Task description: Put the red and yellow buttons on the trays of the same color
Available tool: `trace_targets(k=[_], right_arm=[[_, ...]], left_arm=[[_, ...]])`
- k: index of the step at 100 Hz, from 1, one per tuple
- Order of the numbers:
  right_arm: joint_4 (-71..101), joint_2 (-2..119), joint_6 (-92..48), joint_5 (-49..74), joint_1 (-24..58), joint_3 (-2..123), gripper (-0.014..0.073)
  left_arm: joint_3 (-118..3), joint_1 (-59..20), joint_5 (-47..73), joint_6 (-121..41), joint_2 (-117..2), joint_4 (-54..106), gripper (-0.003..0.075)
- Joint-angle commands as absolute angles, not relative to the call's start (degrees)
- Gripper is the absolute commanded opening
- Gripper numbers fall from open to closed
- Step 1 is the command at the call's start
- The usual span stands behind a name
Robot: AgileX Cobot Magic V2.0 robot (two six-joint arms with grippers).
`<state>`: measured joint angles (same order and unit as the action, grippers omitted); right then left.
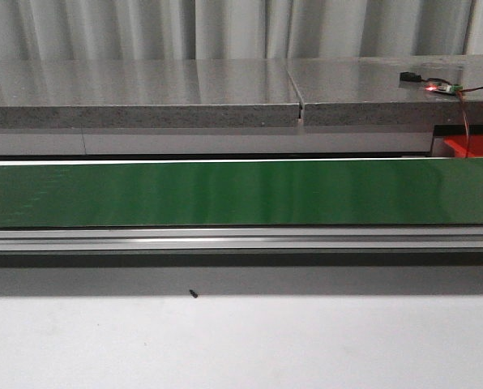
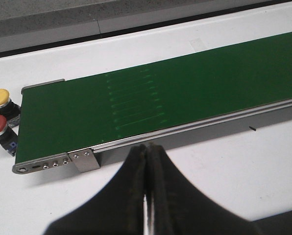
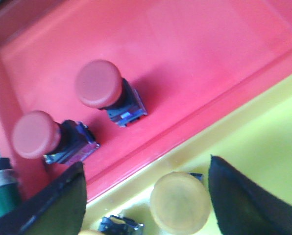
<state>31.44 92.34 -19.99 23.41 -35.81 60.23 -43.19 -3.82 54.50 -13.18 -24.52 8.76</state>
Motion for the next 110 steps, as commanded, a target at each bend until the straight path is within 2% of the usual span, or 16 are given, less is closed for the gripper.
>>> trace_targets(k=[1, 12, 31, 46, 79, 110], right_arm=[[31.7, 87.1, -21.1, 22.3, -35.4, 61.5, 0.0517], [31.7, 83.7, -22.7, 22.9, -32.7, 61.5, 0.0418], [30.4, 77.7, -25.2, 21.9, -25.3, 59.4, 0.0102], [29.3, 72.7, -25.2, 19.4, -19.1, 54.9, -0.0069], [29.3, 62.0, -28.4, 17.9, -8.1, 45.9, -0.0067], [29.7, 52.9, -28.3, 17.6, -5.7, 38.0, -0.0067]], left_arm=[[-44.5, -4.3, 50.5, -12.7, -24.9, 9.8, -0.0019], [-44.5, -4.3, 50.5, -12.7, -24.9, 9.8, -0.0019], [-44.5, -4.3, 50.5, -12.7, -24.9, 9.8, -0.0019], [-44.5, -4.3, 50.5, -12.7, -24.9, 9.8, -0.0019], [-44.5, -4.3, 50.5, -12.7, -24.9, 9.8, -0.0019], [-44.5, -4.3, 50.5, -12.7, -24.9, 9.8, -0.0019]])
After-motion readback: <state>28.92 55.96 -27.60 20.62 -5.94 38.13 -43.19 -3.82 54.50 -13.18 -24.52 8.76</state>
